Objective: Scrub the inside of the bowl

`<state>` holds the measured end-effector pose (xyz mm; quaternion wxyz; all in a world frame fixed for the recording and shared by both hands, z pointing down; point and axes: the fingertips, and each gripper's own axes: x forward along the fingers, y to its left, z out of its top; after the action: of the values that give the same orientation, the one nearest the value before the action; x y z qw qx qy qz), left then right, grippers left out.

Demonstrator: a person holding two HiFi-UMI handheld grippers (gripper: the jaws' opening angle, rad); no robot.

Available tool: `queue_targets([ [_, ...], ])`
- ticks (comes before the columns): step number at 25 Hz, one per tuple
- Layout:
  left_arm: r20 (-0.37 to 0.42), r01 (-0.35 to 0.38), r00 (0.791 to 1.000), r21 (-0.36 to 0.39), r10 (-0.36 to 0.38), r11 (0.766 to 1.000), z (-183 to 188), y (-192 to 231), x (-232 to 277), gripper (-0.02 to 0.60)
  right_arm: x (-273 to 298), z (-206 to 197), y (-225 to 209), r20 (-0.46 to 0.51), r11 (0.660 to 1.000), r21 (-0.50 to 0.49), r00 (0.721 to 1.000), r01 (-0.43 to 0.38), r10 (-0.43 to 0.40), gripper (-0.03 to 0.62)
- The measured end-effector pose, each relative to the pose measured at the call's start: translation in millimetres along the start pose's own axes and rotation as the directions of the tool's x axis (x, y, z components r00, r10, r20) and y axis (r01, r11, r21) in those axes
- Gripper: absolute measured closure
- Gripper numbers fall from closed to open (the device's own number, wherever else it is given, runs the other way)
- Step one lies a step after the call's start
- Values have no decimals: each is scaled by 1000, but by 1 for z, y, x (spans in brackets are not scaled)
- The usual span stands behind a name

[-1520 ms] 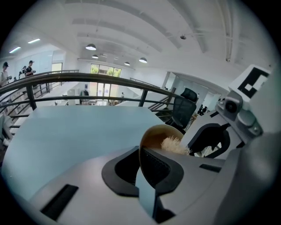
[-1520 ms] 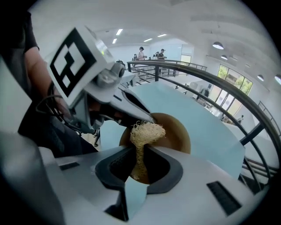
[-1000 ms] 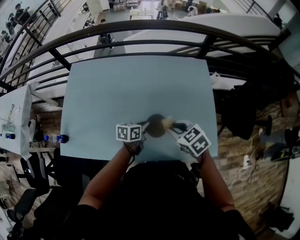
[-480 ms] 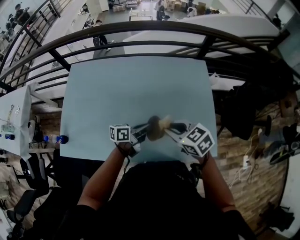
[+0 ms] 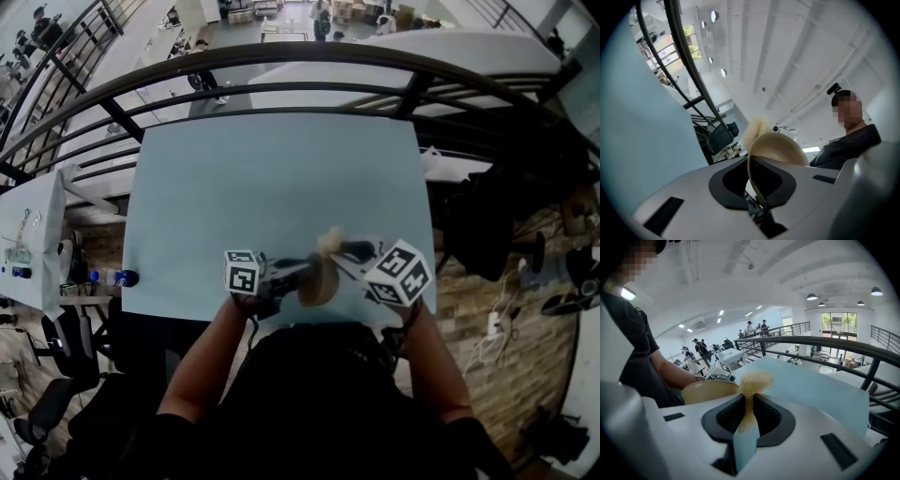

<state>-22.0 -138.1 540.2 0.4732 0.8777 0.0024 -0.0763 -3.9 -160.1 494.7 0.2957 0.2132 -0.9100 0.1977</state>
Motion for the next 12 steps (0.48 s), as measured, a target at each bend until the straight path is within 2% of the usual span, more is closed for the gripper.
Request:
queue_targets([
  [2,23,74,997,24,-75,997,5,-15,3,577,3,-5,3,-6,1000,-1,1000,-28,28,531],
  [4,62,101,993,24,-103,995,14,-20,2,577,3,-9,4,10,998,19,998,-59,58,531],
  [7,159,115,981,-12,-111,993,32,-19,-2,577,5,-14,8,28,992,38,993,-118,117,531],
  [12,209,97,974,-17,-91,995,47,-16,-4,577,14,-20,16,23,989,58,990,-139,138,531],
])
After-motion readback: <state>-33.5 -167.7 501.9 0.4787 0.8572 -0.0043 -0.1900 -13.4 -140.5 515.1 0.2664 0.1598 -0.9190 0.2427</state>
